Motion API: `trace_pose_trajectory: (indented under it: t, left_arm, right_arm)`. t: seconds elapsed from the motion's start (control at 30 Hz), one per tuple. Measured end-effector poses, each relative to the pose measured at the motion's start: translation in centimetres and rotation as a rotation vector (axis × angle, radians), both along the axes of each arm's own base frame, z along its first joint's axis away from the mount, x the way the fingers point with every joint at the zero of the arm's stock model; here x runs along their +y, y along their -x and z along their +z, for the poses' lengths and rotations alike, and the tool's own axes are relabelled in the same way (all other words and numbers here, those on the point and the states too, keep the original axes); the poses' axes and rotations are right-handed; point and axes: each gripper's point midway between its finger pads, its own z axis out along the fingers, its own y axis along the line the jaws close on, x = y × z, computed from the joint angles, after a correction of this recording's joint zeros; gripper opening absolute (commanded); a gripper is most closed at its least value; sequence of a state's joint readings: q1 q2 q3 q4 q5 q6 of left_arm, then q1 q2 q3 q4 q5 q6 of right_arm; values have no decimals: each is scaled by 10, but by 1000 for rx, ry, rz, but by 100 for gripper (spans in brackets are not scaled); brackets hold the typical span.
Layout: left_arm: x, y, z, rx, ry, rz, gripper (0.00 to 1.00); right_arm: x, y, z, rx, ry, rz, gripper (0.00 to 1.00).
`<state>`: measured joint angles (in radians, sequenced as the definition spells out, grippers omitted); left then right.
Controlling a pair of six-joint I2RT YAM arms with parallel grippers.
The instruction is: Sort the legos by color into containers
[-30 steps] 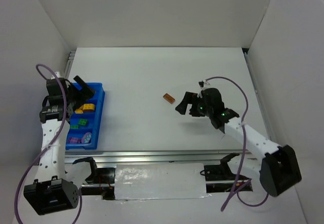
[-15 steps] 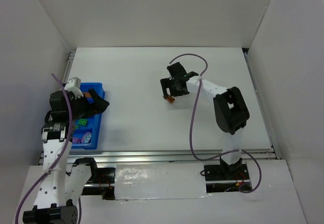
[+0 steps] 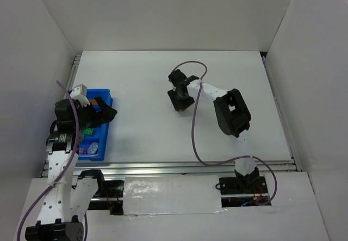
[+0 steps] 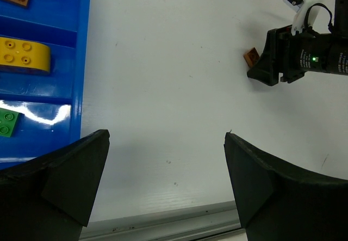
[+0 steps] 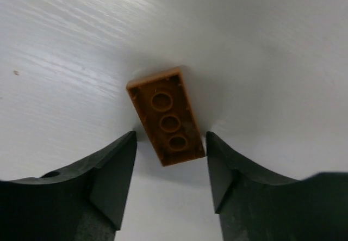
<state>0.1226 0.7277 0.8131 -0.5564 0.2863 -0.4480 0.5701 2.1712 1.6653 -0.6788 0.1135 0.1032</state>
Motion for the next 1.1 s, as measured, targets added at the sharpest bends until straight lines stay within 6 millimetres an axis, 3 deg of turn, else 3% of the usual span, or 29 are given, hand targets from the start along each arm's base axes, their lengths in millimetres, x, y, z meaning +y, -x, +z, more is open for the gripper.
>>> trace_pose_trajectory:
  t: [0.17, 0.2, 0.27, 0.43, 0.53, 0.73, 0.83, 1.0, 1.1]
  left_arm:
    - [-1, 0, 1, -4, -1, -4, 99]
    - [-1, 0, 1, -5, -1, -4, 100]
    - [-1, 0, 1, -5, -1, -6, 99]
    - [-3, 0, 2, -10, 2, -13, 100]
    - [-4, -1, 1, -5, 3, -18, 100]
    - [-14, -1, -2, 14, 34, -74, 99]
    - [-32, 0, 8, -29, 90, -170, 100]
    - [-74, 6, 24, -102, 250, -403, 100]
    - [-96, 17, 34, -123, 323, -530, 100]
  right_arm:
    - [10, 2, -1, 11, -15, 33, 45]
    - [11, 3, -1, 14, -19, 35, 25]
    - [12, 4, -1, 21, -28, 39, 1]
    - [14, 6, -2, 13, -52, 18, 0]
    - [14, 18, -1, 12, -94, -2, 0]
    - [25, 82, 10, 82, -256, 8, 0]
    - [39, 114, 41, 85, -425, 53, 0]
    - [68, 155, 139, -4, -807, 221, 0]
    - [78, 176, 187, -39, -989, 322, 0]
